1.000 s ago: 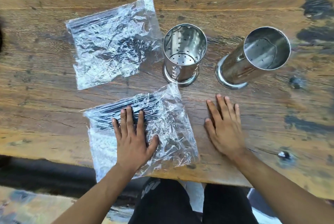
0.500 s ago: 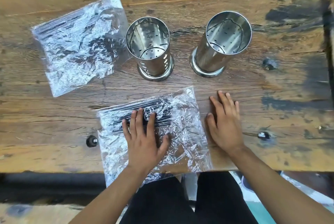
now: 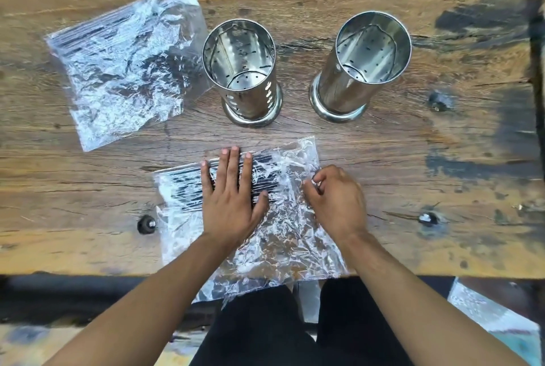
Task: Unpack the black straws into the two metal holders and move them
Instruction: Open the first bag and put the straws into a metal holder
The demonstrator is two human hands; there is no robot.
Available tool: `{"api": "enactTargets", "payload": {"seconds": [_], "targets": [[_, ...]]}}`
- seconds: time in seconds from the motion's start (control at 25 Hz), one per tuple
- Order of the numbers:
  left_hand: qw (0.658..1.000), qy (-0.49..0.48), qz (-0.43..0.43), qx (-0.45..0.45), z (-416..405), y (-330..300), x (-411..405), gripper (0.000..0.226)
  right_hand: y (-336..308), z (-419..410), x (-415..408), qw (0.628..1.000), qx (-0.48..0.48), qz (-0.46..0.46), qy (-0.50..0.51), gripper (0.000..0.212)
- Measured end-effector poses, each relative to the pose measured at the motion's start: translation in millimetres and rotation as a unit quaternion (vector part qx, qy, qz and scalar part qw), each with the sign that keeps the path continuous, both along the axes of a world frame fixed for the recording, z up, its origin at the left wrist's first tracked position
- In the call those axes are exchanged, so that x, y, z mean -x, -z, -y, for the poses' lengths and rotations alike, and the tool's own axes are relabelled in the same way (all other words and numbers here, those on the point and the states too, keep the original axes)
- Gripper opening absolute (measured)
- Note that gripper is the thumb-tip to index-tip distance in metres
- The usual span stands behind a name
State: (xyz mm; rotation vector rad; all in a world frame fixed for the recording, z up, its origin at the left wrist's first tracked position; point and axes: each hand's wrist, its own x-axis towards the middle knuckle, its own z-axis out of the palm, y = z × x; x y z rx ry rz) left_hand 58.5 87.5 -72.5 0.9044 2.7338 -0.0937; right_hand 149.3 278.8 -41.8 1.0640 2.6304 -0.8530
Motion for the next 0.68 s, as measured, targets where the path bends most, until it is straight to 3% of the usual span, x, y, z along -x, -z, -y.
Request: {"api": "enactTargets", "payload": {"seconds": [0.68], "targets": [[1.000, -0.018, 0.004, -0.026, 1.0, -2.8, -0.5, 0.080, -15.4, -1.9, 14.8, 0.991, -0.034, 0.085, -0.096, 0.011]]}}
